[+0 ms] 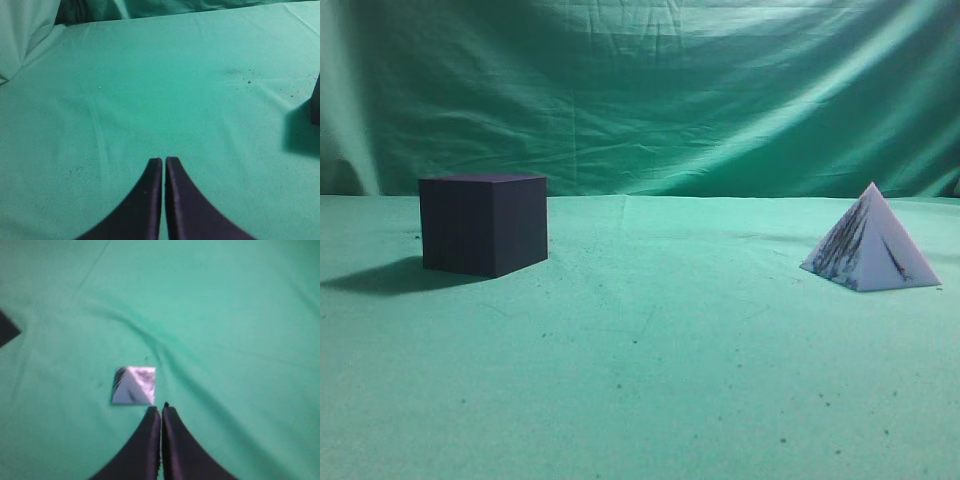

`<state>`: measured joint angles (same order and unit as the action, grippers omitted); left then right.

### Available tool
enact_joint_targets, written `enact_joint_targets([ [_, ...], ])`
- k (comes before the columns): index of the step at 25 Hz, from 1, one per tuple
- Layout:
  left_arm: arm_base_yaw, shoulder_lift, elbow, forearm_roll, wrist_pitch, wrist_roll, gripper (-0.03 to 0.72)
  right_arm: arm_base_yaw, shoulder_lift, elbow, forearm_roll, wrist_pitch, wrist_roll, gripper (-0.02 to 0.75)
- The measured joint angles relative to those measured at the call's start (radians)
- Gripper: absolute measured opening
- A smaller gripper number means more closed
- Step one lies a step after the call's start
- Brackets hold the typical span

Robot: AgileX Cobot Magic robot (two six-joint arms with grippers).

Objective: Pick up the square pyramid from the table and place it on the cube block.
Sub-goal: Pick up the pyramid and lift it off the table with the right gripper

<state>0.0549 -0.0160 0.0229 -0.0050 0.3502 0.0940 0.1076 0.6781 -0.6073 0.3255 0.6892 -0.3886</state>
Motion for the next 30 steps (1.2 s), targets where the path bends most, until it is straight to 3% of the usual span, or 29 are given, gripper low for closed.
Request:
enact_joint_targets([
  [3, 0.0, 0.0, 0.0, 0.0, 0.0, 0.0, 0.0, 0.09, 0.15, -0.092, -0.005, 0.128, -0.025, 0.0],
  [6, 0.0, 0.0, 0.0, 0.0, 0.0, 0.0, 0.0, 0.191, 0.273, -0.137, -0.036, 0.14, -0.018, 0.0],
  [9, 0.0, 0.0, 0.0, 0.0, 0.0, 0.0, 0.0, 0.298, 0.387, -0.161, -0.144, 0.111, 0.1, 0.0],
  [14, 0.0, 0.0, 0.0, 0.0, 0.0, 0.0, 0.0, 0.332, 0.57, -0.221, -0.319, 0.081, 0.362, 0.0],
  [15, 0.0, 0.0, 0.0, 0.0, 0.0, 0.0, 0.0, 0.332, 0.598, -0.233, -0.327, 0.081, 0.373, 0.048],
  [16, 0.0, 0.0, 0.0, 0.0, 0.0, 0.0, 0.0, 0.334, 0.631, -0.248, -0.33, 0.081, 0.378, 0.048],
  [22, 0.0, 0.0, 0.0, 0.0, 0.0, 0.0, 0.0, 0.338, 0.802, -0.341, -0.331, 0.099, 0.388, 0.486],
  [25, 0.0, 0.0, 0.0, 0.0, 0.0, 0.0, 0.0, 0.338, 0.872, -0.38, -0.312, 0.099, 0.389, 0.634],
  [30, 0.0, 0.0, 0.0, 0.0, 0.0, 0.0, 0.0, 0.338, 0.986, -0.412, -0.306, 0.094, 0.391, 0.645],
])
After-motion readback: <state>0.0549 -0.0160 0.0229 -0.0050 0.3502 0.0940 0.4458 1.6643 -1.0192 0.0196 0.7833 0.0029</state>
